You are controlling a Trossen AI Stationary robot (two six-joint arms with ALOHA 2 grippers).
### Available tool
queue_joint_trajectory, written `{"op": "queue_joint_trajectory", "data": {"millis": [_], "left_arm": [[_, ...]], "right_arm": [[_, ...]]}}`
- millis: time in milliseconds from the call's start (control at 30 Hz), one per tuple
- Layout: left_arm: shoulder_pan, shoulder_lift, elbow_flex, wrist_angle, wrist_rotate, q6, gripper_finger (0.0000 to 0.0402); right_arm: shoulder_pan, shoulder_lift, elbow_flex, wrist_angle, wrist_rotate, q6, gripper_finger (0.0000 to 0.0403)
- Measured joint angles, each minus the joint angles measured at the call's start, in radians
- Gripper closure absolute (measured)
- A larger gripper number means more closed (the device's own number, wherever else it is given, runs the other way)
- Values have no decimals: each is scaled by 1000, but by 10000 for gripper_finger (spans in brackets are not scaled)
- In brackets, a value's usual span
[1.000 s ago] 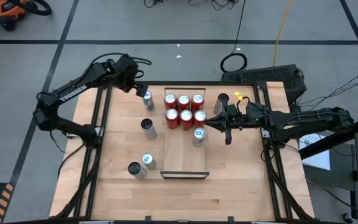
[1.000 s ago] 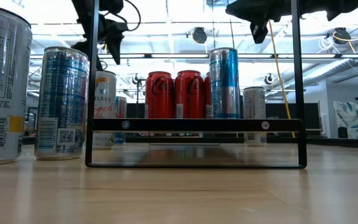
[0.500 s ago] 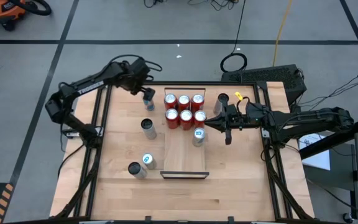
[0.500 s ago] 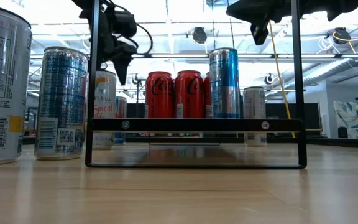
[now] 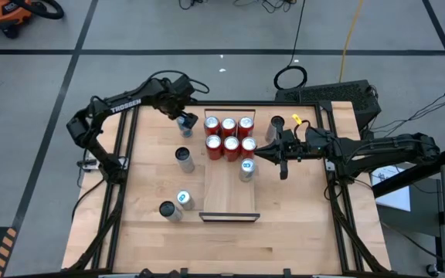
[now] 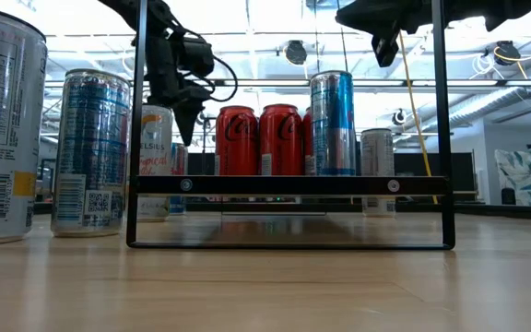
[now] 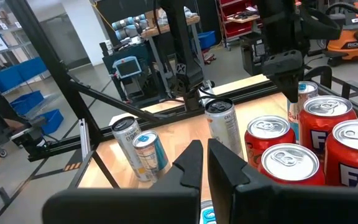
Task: Place canned beverage on shelf
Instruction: Put the top blue soda can on the shelf aligned with the other blue soda can
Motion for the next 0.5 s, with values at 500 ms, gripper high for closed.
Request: {"op": "queue_joint_trajectory", "data": {"millis": [500], "left_arm": [[4, 34, 0, 17, 0, -27, 32]], "right_arm": [[0, 0, 0, -23, 0, -1, 403]]}}
